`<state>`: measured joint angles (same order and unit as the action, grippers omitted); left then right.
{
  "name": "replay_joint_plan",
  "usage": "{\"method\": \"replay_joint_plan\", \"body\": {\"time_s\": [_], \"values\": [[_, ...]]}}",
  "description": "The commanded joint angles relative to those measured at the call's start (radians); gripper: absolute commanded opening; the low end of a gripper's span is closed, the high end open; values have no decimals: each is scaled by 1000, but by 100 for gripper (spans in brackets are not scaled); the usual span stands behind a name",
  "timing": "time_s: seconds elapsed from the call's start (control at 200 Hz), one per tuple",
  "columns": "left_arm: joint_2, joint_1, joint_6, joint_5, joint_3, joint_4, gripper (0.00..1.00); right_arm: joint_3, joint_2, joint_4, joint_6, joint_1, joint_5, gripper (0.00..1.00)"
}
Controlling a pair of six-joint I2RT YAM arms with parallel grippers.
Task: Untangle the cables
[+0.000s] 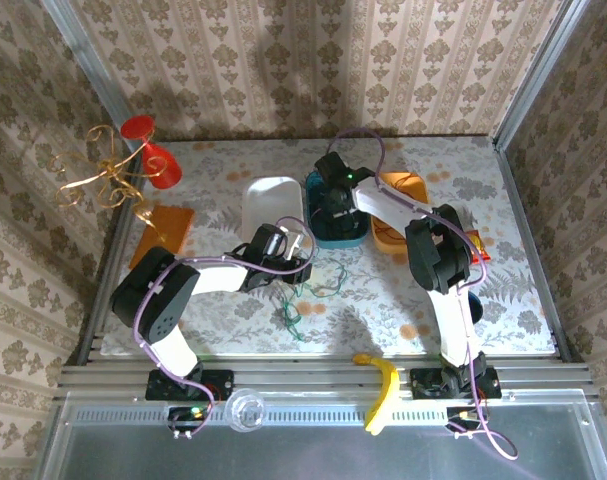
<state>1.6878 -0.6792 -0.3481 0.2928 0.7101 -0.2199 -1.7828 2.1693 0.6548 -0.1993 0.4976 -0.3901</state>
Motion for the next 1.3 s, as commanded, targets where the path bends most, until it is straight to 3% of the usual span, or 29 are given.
{"method": "replay_joint_plan", "body": {"time_s": [0.0, 0.145, 0.465, 0.64, 0.76, 0.95, 1.145, 1.295], "values": [[64, 0, -14, 8, -20, 128, 44, -29, -34, 15, 10, -14, 11, 26], [60, 0, -11, 14, -20, 126, 44, 85, -191, -109, 1, -24, 75, 38], [55, 0, -5, 34, -15, 122, 43, 345, -487, -237, -44, -23, 228, 43], [42, 0, -3, 44, -23, 118, 42, 567, -625, -290, -29, 8, 563, 43], [3, 0, 1, 65, -37, 100, 43, 715, -670, -327, -34, 75, 670, 44], [-176, -4, 22, 6, -67, 154, 50, 807, -669, -307, -25, 167, 669, 45], [-330, -3, 55, -42, -77, 292, 52, 851, -678, -352, -55, 167, 624, 45], [-367, 6, 43, -75, -113, 300, 51, 821, -627, -350, -61, 167, 622, 46]]}}
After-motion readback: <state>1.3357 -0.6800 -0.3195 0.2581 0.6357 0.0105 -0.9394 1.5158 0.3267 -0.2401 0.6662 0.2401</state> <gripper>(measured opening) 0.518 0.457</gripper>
